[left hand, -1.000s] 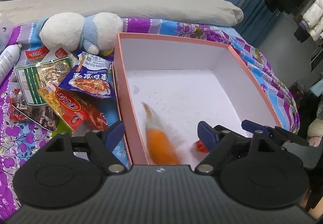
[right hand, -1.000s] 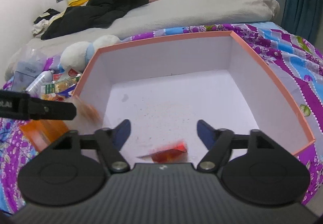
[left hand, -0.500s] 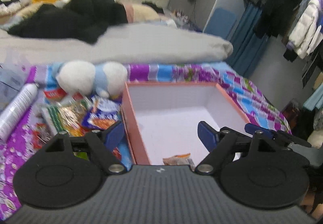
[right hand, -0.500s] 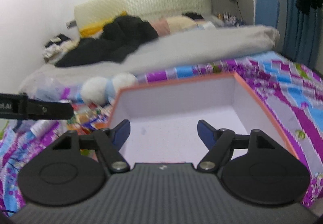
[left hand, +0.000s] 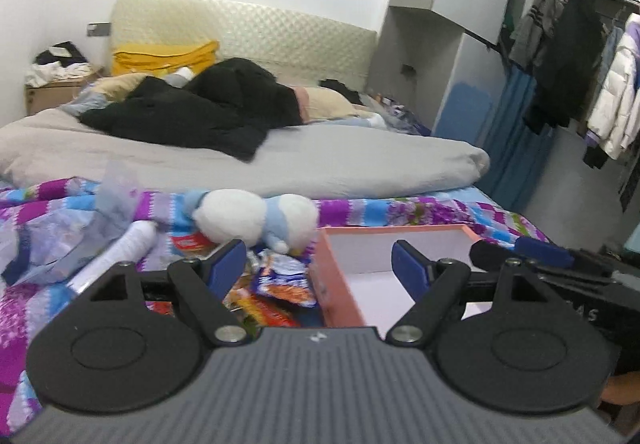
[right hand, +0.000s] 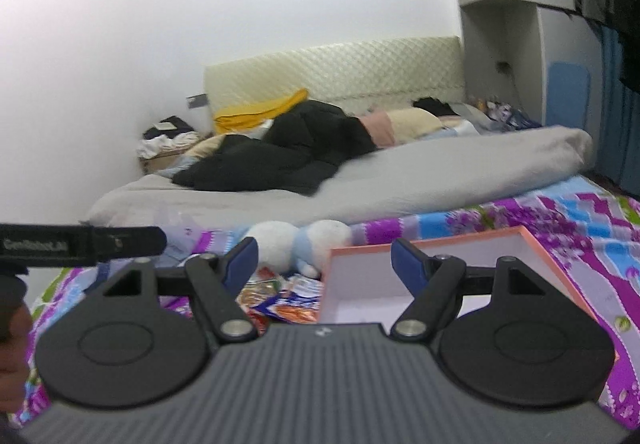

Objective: Organize snacks
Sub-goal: 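Withdraw both tools from the box back toward the snack pile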

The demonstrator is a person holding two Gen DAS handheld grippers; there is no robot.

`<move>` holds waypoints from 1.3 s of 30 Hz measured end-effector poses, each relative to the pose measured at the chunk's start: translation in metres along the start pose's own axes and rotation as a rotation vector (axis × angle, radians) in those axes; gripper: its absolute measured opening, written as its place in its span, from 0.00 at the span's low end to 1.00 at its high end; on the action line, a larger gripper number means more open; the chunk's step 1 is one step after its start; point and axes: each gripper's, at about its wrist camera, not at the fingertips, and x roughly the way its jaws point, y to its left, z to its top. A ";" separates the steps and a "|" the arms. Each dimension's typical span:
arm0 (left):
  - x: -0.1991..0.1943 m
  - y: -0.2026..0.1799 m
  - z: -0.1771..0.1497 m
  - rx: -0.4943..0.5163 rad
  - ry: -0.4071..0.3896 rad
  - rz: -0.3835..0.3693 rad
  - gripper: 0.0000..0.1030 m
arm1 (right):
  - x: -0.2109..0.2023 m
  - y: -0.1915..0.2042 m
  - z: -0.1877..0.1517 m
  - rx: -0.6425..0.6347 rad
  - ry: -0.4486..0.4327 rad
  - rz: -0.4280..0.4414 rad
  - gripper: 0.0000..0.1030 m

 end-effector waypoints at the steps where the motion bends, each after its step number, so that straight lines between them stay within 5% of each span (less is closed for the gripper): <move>1: -0.005 0.005 -0.004 -0.011 -0.003 0.008 0.81 | -0.002 0.006 -0.001 -0.009 -0.006 0.009 0.73; 25: -0.077 0.073 -0.090 -0.141 0.023 0.090 0.81 | -0.044 0.080 -0.077 -0.009 0.037 0.067 0.73; 39: -0.084 0.092 -0.142 -0.192 0.124 0.090 0.81 | -0.059 0.097 -0.110 -0.074 0.089 0.025 0.73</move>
